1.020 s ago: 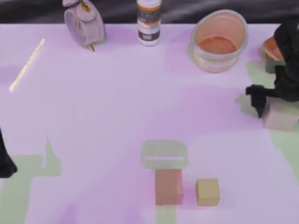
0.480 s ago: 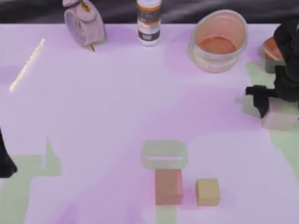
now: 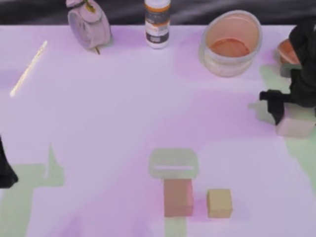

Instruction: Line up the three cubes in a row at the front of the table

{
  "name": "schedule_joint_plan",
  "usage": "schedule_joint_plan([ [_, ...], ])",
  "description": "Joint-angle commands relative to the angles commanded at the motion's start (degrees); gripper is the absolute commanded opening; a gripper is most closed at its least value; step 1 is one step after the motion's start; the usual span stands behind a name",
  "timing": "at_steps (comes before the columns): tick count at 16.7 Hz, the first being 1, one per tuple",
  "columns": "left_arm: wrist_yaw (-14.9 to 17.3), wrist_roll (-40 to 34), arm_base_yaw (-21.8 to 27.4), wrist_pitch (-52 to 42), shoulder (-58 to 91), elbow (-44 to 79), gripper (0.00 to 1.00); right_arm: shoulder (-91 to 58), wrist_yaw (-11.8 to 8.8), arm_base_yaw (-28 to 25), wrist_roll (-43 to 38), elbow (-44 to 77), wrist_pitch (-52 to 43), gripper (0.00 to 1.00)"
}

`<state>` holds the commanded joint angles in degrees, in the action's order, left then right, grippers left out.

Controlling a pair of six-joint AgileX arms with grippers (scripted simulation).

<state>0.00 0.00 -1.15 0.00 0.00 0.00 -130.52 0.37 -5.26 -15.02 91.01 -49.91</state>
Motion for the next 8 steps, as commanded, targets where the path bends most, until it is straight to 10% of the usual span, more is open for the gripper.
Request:
schedule_joint_plan([
  [8,0.0,0.0,0.0,0.0,0.0,0.0,1.0,5.2,-0.1,-0.5,0.1,7.6,-12.9,0.0],
])
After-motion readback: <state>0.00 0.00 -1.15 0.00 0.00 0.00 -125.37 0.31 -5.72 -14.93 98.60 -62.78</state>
